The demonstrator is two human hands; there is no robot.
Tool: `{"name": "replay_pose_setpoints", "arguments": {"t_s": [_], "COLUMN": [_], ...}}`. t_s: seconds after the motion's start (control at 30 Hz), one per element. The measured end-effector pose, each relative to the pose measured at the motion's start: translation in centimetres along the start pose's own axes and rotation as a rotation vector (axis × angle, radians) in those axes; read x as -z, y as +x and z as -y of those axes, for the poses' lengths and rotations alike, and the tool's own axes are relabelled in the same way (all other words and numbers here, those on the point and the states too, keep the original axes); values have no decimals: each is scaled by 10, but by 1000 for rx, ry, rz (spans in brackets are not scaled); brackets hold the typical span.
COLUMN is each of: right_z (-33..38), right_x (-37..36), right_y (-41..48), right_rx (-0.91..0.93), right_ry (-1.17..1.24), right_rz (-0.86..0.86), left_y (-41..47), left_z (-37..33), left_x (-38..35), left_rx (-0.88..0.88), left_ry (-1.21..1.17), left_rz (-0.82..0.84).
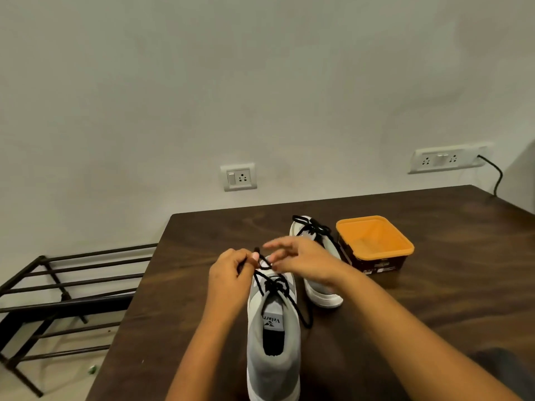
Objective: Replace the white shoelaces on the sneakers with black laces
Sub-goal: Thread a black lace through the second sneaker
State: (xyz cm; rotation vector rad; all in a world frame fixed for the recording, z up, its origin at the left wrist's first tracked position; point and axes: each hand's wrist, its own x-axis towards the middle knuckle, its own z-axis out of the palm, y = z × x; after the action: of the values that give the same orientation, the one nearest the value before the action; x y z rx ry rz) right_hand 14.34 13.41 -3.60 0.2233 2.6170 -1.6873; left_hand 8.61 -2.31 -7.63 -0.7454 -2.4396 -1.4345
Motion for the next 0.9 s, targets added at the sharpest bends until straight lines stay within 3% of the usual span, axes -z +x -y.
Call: {"name": "replay_pose_setpoints", "arguments": {"t_s": [0.1, 0.27, 0.4, 0.47, 0.6, 0.73, 0.9], "right_z": [-3, -7, -2, -2, -1, -7, -3], "right_x": [-18, -31, -37, -40, -29, -25, -26], "right_y": [-6, -7, -7, -7, -7, -8, -9], "right_rx": [61, 82, 297, 276, 100, 59, 113], "right_ry": [-279, -138, -309, -324, -110, 258, 406], "right_rz": [39, -157, -143, -161, -56, 67, -122], "left_y": [0, -2, -2, -1, -1, -2, -4], "left_z": [-1, 6, 4, 5, 8, 6, 4], "left_x": [8, 9, 6, 6, 10, 9, 7], "left_rx": [-134, -201, -195, -195, -191, -166, -124], "left_ry": [126, 167, 166, 191, 206, 127, 59], "left_rz": [-4, 81, 91, 95, 86, 85, 96]}}
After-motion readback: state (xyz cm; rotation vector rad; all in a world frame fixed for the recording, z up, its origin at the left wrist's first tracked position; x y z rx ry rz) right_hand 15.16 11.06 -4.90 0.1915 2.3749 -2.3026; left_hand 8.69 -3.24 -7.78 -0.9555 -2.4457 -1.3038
